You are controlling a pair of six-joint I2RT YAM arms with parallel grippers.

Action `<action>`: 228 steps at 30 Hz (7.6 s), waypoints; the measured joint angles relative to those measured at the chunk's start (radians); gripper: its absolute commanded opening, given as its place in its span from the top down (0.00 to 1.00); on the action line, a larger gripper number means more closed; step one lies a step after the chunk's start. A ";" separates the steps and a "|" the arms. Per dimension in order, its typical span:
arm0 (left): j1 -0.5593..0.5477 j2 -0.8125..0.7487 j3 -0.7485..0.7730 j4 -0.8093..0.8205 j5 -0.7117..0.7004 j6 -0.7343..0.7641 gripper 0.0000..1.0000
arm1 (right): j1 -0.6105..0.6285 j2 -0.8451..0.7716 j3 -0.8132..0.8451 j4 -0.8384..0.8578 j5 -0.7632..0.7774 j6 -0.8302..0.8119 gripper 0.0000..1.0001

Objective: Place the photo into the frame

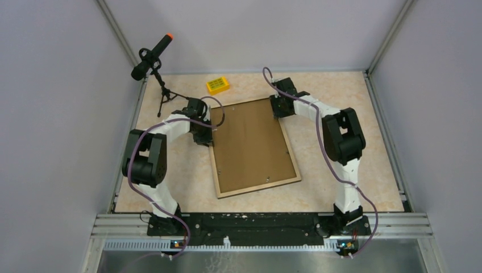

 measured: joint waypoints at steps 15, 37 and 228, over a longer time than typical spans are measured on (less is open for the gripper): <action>0.006 -0.168 -0.035 -0.003 0.045 -0.003 0.30 | 0.078 -0.531 -0.438 -0.107 0.032 0.221 0.08; 0.005 -0.622 -0.153 0.177 0.275 0.060 0.21 | 0.297 -1.123 -1.035 -0.336 0.047 1.378 0.34; 0.005 -0.640 -0.200 0.233 0.360 0.056 0.19 | 0.220 -0.762 -0.668 -0.044 0.011 0.650 0.33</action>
